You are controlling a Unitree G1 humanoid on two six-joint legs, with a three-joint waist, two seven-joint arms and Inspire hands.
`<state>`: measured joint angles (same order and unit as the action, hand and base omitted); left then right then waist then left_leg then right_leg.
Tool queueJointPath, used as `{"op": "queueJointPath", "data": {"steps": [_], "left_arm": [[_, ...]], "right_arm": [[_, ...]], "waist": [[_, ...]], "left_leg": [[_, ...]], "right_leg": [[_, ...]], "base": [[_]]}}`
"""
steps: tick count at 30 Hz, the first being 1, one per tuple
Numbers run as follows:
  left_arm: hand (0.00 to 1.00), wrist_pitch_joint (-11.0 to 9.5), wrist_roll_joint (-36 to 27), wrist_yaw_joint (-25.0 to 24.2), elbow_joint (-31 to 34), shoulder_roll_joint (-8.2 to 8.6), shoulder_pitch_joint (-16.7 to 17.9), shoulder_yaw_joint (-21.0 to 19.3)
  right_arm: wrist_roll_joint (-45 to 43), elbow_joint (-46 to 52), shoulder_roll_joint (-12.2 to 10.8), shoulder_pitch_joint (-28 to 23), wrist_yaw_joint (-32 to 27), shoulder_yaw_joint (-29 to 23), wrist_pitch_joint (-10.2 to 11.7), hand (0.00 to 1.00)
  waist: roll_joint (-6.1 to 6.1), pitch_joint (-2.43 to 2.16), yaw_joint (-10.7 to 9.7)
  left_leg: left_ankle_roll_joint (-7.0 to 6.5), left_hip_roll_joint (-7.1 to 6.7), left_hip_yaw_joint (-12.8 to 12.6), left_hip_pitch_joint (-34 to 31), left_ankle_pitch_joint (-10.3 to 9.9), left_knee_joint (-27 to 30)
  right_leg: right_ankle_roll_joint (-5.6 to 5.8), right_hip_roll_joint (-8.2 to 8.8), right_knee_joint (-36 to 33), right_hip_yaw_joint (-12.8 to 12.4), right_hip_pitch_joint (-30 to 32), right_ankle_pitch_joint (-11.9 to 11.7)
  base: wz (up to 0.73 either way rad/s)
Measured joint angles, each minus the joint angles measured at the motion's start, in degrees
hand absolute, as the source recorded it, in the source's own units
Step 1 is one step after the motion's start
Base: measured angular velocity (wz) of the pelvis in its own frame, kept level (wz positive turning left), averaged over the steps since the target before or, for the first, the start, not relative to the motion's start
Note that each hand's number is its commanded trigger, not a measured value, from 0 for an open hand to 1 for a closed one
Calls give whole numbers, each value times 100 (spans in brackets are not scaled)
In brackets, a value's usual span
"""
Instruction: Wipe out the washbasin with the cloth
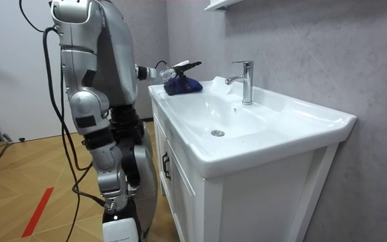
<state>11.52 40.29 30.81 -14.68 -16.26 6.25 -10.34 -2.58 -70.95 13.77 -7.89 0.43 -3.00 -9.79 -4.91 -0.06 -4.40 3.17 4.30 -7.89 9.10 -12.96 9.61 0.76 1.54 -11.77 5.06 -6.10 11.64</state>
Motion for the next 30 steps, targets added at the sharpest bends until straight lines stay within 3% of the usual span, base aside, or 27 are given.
{"op": "queueJointPath", "data": {"steps": [4, 8, 11, 14, 25, 30], "left_arm": [[0, -62, -730, 9, 70, 0, 0, 132], [0, -126, -2258, -167, 352, 37, -3, 169], [0, -155, -3026, -419, 374, 37, -5, 172], [0, -182, -3475, -566, 457, 36, -15, 176], [0, -193, -3647, -914, 489, 36, -193, 177], [0, -242, -3626, -845, 1019, 35, -213, 145]], "right_arm": [[66, -17, -7, -5, -27, 6, 37, 0], [99, -6, -41, 20, 10, 7, 38, 0], [101, 4, -40, 11, 77, 5, 39, 0], [103, 5, -39, 11, 161, 5, 37, 0], [82, 35, -40, 14, 225, 1, 44, 0], [37, 41, -40, -10, 222, -66, 44, 0]], "waist": [[-34, 12, -17], [12, 40, -18], [18, 42, -24], [25, 46, -26], [27, 47, -19], [7, 18, -1]], "left_leg": [[0, 0, 1, 18, 0, -9], [0, -4, 7, 36, 0, -9], [0, -6, 4, 61, 0, -8], [0, -5, 4, 76, 0, -6], [0, -5, 6, 93, 0, -7], [-1, -6, 21, 45, 0, -6]], "right_leg": [[0, 1, 7, 9, -29, 0], [6, 5, 8, 15, -53, 4], [10, 6, 17, 12, -63, 8], [11, 5, 14, 13, -45, 8], [11, -3, 20, -11, -69, 8], [11, -2, -6, -12, 7, 8]], "base": [[0], [0], [0], [0], [0], [-1]]}}
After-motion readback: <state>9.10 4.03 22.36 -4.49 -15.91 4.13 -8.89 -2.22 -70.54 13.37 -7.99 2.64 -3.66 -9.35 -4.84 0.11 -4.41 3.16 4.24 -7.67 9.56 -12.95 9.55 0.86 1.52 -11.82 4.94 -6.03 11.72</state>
